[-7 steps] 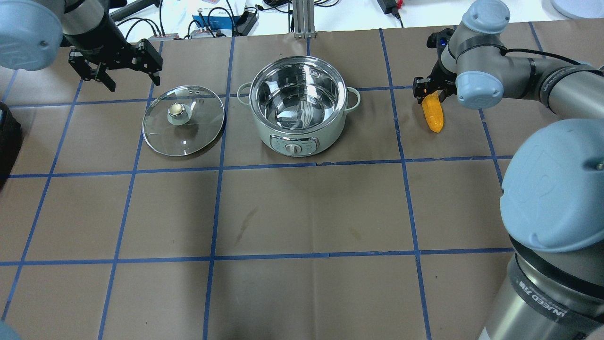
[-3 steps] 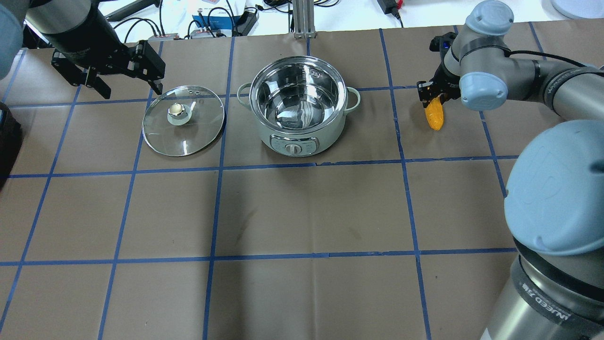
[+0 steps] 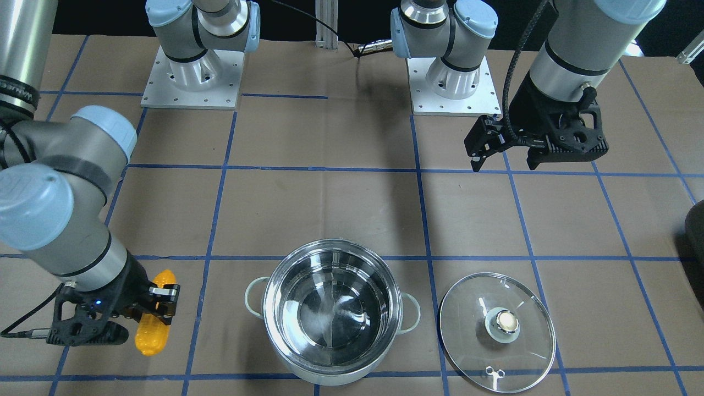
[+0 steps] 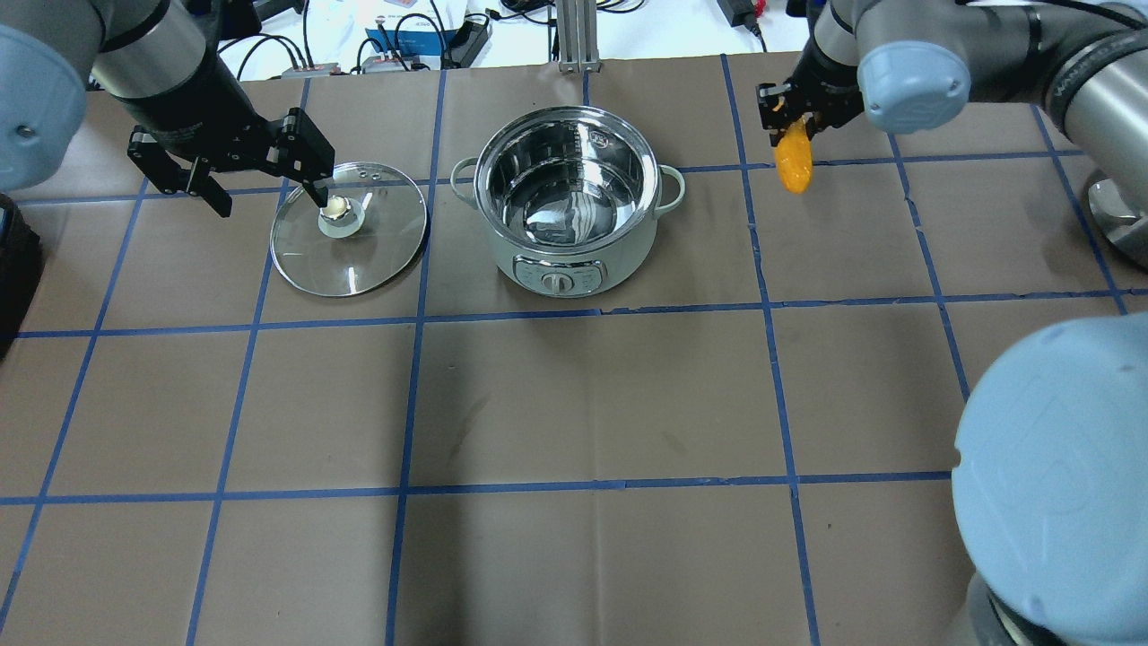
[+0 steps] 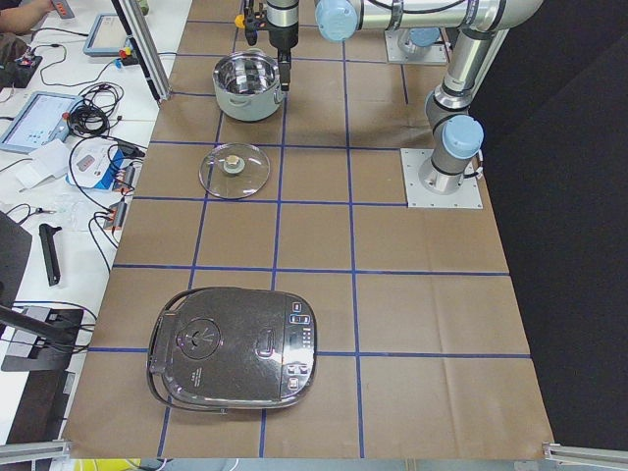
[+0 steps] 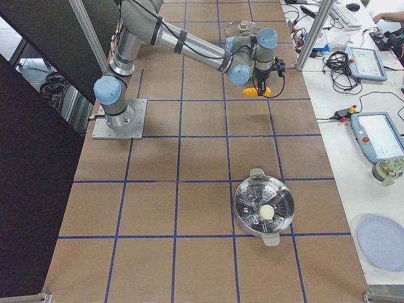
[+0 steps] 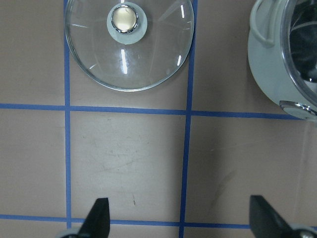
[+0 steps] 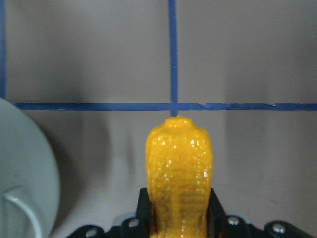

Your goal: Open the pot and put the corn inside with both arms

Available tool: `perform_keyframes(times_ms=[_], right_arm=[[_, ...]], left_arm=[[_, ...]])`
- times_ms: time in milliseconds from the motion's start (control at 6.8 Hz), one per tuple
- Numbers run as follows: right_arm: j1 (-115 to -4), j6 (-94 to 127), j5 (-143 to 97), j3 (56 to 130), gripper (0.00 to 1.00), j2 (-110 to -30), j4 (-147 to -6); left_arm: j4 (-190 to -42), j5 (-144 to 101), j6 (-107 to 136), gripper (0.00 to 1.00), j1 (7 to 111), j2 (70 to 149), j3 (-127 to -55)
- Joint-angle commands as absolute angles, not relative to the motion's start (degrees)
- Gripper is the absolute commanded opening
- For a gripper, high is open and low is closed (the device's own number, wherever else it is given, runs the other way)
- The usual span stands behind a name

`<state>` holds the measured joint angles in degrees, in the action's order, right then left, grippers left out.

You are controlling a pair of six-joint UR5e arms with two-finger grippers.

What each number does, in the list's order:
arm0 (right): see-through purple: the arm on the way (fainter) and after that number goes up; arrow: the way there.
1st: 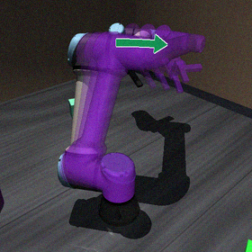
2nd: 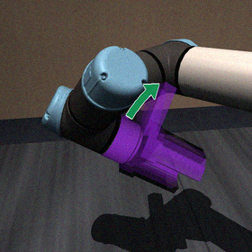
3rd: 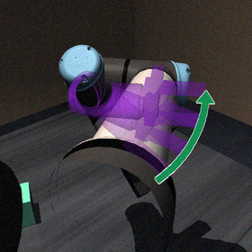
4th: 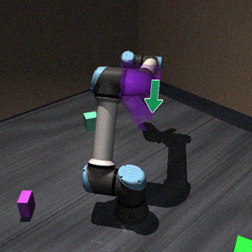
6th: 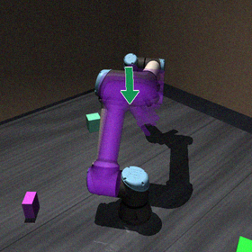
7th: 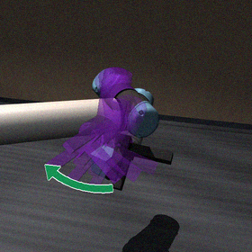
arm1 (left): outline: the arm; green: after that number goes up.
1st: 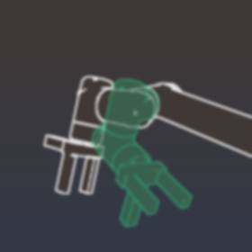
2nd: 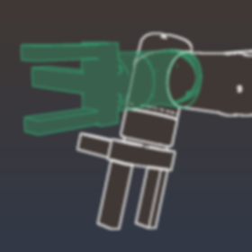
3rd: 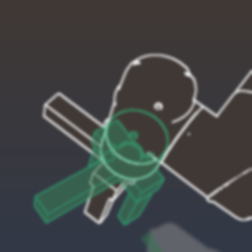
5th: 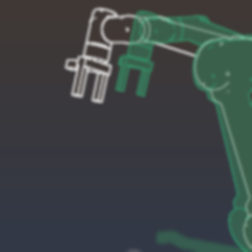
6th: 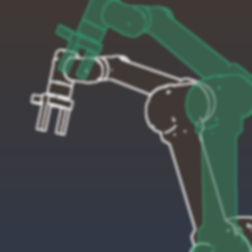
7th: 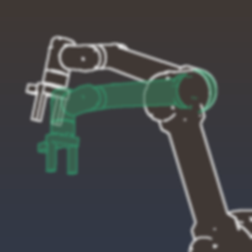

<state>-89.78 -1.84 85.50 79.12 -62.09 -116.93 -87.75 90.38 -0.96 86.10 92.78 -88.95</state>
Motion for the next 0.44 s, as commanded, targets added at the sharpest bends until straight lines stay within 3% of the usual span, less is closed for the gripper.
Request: perform_keyframes(times_ms=[0,294], right_arm=[[-100.2,2.3,85.3,75.8,0.22,-62.0,-116.5],[-106.1,11.6,86.1,68.2,0.22,-56.3,-117.2]], left_arm=[[-88.6,91.8,-1.0,1.0,87.8,92.5,-89.1],[-88.4,95.3,-1.8,1.0,88.8,92.6,-89.0]])
